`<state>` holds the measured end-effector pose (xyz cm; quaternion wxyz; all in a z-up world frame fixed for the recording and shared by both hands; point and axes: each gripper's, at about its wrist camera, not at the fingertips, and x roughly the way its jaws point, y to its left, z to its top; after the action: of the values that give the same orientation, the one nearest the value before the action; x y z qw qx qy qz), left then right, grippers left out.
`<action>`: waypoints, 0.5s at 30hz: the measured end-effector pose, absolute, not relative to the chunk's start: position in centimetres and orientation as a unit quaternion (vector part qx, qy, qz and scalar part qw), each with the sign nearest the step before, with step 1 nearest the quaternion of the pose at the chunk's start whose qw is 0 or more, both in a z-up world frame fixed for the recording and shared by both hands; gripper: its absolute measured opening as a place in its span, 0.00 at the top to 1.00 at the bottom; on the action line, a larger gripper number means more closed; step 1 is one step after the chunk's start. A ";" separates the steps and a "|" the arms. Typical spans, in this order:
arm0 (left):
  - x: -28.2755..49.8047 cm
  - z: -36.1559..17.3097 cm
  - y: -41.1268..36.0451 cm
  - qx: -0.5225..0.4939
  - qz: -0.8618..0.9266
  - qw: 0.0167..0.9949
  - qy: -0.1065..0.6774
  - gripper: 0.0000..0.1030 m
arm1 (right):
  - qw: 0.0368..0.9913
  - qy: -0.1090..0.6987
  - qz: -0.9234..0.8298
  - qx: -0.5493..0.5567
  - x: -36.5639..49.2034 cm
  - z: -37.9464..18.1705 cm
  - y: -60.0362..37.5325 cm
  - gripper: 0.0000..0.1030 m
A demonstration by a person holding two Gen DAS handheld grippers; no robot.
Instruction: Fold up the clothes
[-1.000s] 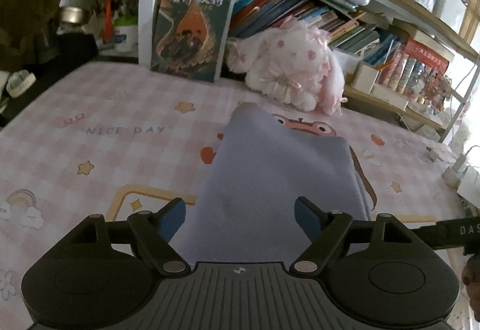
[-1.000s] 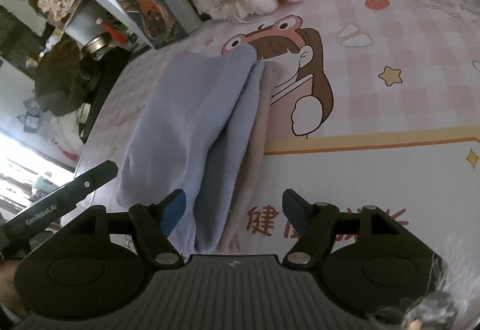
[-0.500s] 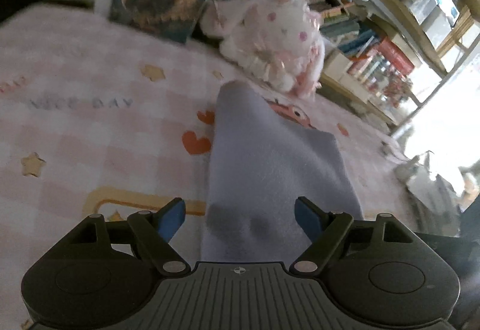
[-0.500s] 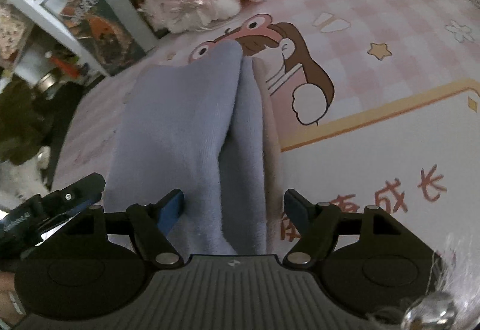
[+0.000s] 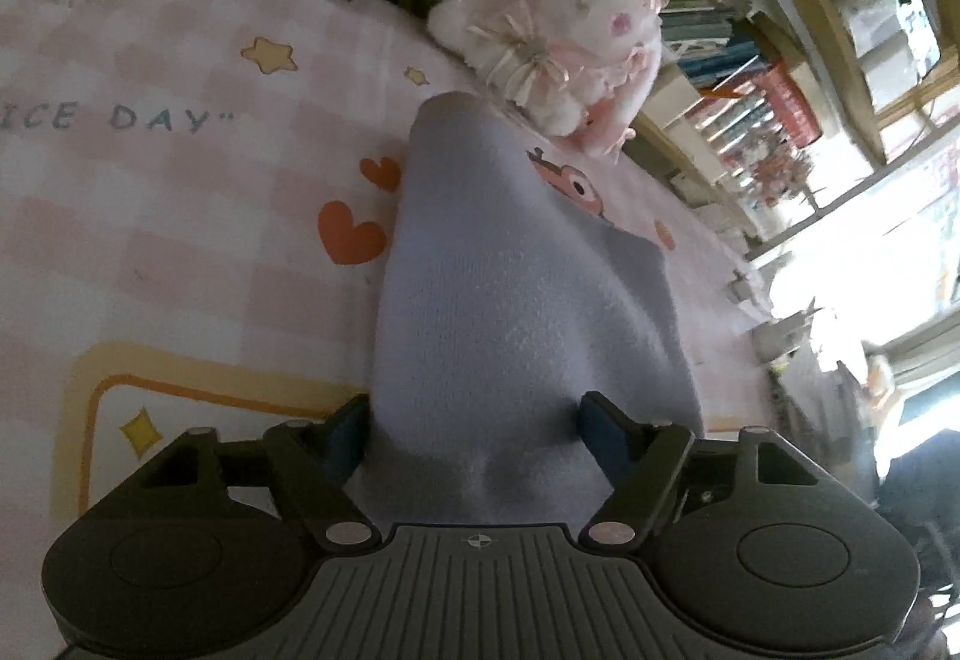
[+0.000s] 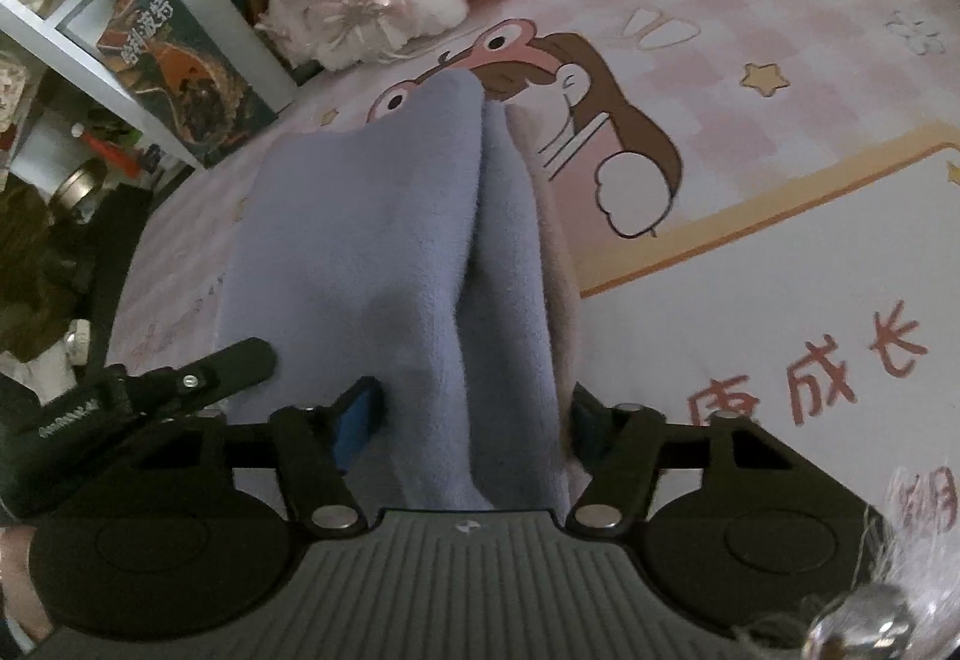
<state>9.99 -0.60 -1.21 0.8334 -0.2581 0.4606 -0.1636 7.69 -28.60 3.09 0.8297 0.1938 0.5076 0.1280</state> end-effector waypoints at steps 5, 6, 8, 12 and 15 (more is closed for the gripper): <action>8.6 0.2 -1.4 -0.225 -0.160 0.852 0.445 0.58 | 0.843 0.494 0.151 0.153 7.6 4.2 -27.9 0.67; 8.2 0.6 -1.7 -0.214 -0.162 0.854 0.446 0.59 | 0.845 0.491 0.155 0.144 7.5 4.4 -27.8 0.71; 7.5 1.2 -2.3 -0.194 -0.166 0.856 0.449 0.59 | 0.849 0.486 0.164 0.124 7.3 5.0 -27.5 0.73; 6.3 2.1 -3.1 -0.165 -0.178 0.854 0.460 0.58 | 0.839 0.504 0.179 0.104 6.0 5.7 -27.7 0.74; 6.1 1.3 -2.5 -0.187 -0.181 0.837 0.481 0.55 | 0.823 0.522 0.183 0.128 5.7 5.6 -29.0 0.71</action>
<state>6.14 -2.55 1.35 0.8374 -0.1875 0.4807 -0.1805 5.73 -28.96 5.64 0.8231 0.1275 0.5224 0.1826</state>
